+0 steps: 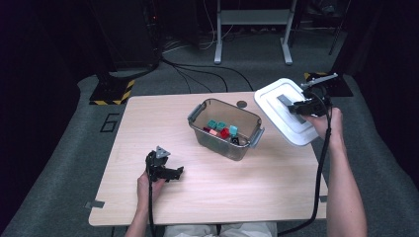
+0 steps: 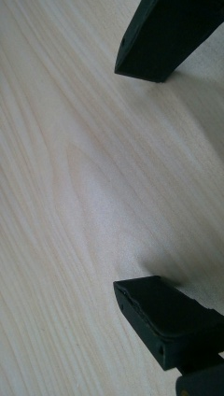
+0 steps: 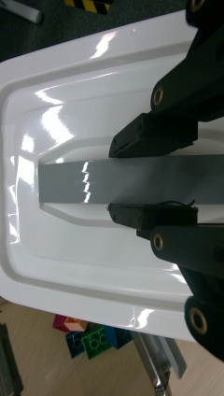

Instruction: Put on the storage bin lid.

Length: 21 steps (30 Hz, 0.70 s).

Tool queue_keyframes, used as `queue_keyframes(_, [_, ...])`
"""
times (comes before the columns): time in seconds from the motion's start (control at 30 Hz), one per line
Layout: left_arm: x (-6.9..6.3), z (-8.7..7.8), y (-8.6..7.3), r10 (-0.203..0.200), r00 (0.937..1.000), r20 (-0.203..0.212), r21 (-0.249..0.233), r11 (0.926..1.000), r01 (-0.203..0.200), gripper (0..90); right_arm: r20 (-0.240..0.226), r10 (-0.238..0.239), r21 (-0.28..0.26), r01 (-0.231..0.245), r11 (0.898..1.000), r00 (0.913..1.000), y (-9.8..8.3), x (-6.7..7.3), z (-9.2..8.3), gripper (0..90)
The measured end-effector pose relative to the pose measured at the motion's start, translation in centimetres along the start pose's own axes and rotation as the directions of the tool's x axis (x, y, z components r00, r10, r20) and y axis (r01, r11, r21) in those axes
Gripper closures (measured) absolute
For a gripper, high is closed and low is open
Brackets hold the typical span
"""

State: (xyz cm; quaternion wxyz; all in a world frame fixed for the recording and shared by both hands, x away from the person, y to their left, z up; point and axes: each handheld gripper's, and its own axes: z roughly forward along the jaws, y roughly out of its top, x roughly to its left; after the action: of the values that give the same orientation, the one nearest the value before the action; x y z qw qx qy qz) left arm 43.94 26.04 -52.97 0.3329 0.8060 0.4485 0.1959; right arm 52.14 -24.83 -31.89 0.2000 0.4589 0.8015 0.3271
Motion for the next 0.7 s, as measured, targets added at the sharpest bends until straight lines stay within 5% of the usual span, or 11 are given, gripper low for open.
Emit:
queue_keyframes(0.37, [0.0, 0.0, 0.0, 0.002, 1.0000, 0.003, 0.003, 1.0000, -0.002, 0.1, -0.077, -0.058, -0.004, 0.057, 0.998, 0.9954, 2.2, 2.5, 1.4, 66.8])
queue_keyframes(0.7, [0.1, 0.0, 0.0, 0.007, 1.0000, 0.004, 0.007, 0.9999, -0.007, 0.1, -0.145, -0.123, -0.016, 0.122, 0.992, 0.9818, 4.1, 5.1, 3.1, 66.8])
